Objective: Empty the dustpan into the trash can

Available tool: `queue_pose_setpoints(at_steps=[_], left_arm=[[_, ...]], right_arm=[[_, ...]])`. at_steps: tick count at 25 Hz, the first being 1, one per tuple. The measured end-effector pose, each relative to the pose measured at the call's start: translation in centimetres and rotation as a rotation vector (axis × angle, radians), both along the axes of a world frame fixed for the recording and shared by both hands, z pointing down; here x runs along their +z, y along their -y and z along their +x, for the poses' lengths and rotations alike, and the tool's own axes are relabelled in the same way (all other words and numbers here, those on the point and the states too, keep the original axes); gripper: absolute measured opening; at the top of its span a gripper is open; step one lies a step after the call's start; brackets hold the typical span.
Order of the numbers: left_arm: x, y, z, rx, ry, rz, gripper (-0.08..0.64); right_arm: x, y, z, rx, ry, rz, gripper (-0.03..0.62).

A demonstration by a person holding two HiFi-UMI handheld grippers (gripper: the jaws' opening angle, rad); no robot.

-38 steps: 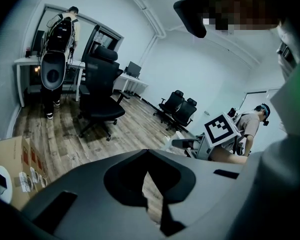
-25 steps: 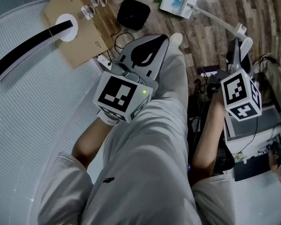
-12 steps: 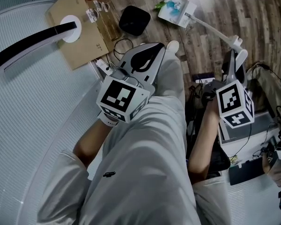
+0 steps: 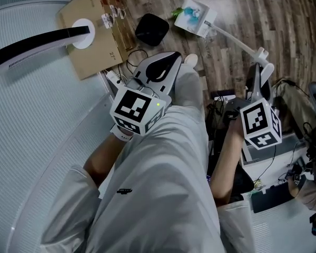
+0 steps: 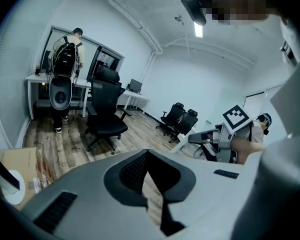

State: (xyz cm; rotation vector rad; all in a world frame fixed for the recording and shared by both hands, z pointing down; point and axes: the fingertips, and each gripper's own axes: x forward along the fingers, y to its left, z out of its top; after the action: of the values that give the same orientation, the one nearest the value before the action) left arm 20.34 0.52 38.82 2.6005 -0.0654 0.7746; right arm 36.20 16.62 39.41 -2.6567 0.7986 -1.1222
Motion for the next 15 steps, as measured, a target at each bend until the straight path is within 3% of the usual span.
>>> queue_pose_setpoints(at_steps=[15], left_arm=[[-2.7,2.9,-3.9,-0.093,-0.037,0.011,0.006]], right_arm=[[-6.6,3.9,-2.0,-0.134,-0.027,0.079,0.11]])
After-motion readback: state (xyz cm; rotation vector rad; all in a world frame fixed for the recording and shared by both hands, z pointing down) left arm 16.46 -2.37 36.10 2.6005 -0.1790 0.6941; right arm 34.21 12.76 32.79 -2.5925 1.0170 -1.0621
